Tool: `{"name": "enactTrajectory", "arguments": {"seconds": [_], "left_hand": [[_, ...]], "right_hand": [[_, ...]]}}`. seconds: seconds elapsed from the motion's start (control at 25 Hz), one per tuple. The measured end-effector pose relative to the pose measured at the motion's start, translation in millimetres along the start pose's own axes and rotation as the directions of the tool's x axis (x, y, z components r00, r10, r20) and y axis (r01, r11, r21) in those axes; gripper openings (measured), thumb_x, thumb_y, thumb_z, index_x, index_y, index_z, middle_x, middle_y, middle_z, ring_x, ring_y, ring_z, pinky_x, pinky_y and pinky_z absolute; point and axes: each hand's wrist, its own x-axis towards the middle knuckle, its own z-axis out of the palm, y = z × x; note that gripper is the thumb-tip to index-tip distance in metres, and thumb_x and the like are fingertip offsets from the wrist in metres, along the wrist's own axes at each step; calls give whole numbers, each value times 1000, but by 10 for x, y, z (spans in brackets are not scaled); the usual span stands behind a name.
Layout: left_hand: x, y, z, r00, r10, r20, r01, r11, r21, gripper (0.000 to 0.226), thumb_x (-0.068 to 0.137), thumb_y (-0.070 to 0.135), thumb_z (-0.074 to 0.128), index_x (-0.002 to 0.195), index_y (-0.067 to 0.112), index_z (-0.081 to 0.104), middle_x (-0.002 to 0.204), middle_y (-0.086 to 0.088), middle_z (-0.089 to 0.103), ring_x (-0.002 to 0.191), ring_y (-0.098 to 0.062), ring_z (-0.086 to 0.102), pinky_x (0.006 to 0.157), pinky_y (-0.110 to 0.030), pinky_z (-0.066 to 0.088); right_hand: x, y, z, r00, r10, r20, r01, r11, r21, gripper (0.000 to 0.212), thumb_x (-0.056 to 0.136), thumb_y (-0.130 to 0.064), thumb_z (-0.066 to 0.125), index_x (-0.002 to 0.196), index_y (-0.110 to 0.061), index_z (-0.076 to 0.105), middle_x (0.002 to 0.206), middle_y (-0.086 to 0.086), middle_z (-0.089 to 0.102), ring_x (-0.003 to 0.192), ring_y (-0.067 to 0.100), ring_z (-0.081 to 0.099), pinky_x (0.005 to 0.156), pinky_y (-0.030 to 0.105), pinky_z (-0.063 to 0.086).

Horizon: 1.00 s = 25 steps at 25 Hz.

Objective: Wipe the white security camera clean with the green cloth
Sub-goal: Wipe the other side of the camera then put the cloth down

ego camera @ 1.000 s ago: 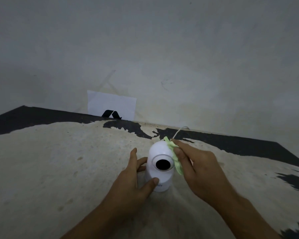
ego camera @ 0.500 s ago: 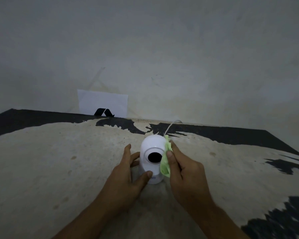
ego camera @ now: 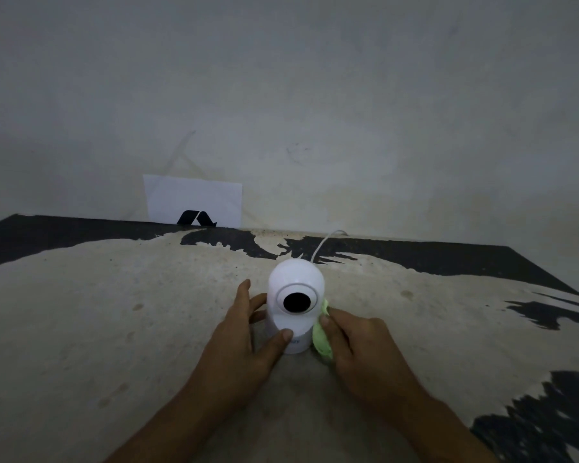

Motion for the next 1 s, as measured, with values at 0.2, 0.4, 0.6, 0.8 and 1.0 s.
{"name": "enactTrajectory", "arguments": {"seconds": [0.2, 0.4, 0.6, 0.8, 1.0], "left_hand": [[-7, -70, -6, 999, 53, -10, -53, 997, 56, 76, 79, 47, 63, 141, 32, 22, 140, 14, 45, 119, 3, 39, 111, -41, 34], [-123, 94, -52, 962, 222, -162, -206, 972, 111, 55, 80, 61, 49, 128, 38, 34, 122, 27, 42, 111, 8, 41, 84, -2, 31], [-193, 310, -232, 905, 325, -274, -345, 938, -27, 52, 74, 56, 55, 119, 32, 49, 112, 23, 57, 105, -1, 55, 79, -11, 46], [-215, 266, -266, 930, 334, -156, -349, 934, -81, 42, 77, 42, 64, 116, 29, 59, 104, 17, 68, 95, -2, 63, 68, -16, 55], [-163, 155, -272, 897, 313, -312, -354, 932, -83, 20, 84, 19, 66, 103, 24, 66, 95, 12, 70, 83, -4, 67, 68, -19, 56]], "right_hand": [[67, -86, -123, 959, 13, -284, 34, 987, 160, 25, 98, -19, 48, 76, -13, 58, 64, -1, 55, 58, 10, 50, 50, 10, 34], [52, -285, -128, 946, 6, -323, 106, 939, 327, 21, 94, -32, 46, 96, -19, 63, 83, -1, 57, 75, 9, 56, 62, 8, 41], [8, -453, -168, 986, 34, -165, 66, 821, 567, 20, 90, -23, 52, 100, -18, 68, 86, -2, 70, 79, 9, 65, 64, 14, 50], [-28, -456, -85, 994, 6, -105, 60, 788, 613, 23, 90, -13, 59, 105, -27, 69, 102, -10, 73, 96, 10, 68, 78, 23, 56], [-24, -364, -76, 967, -33, -251, 149, 875, 460, 25, 86, -10, 57, 103, -25, 68, 97, -12, 73, 91, 8, 67, 73, 23, 56]]}}
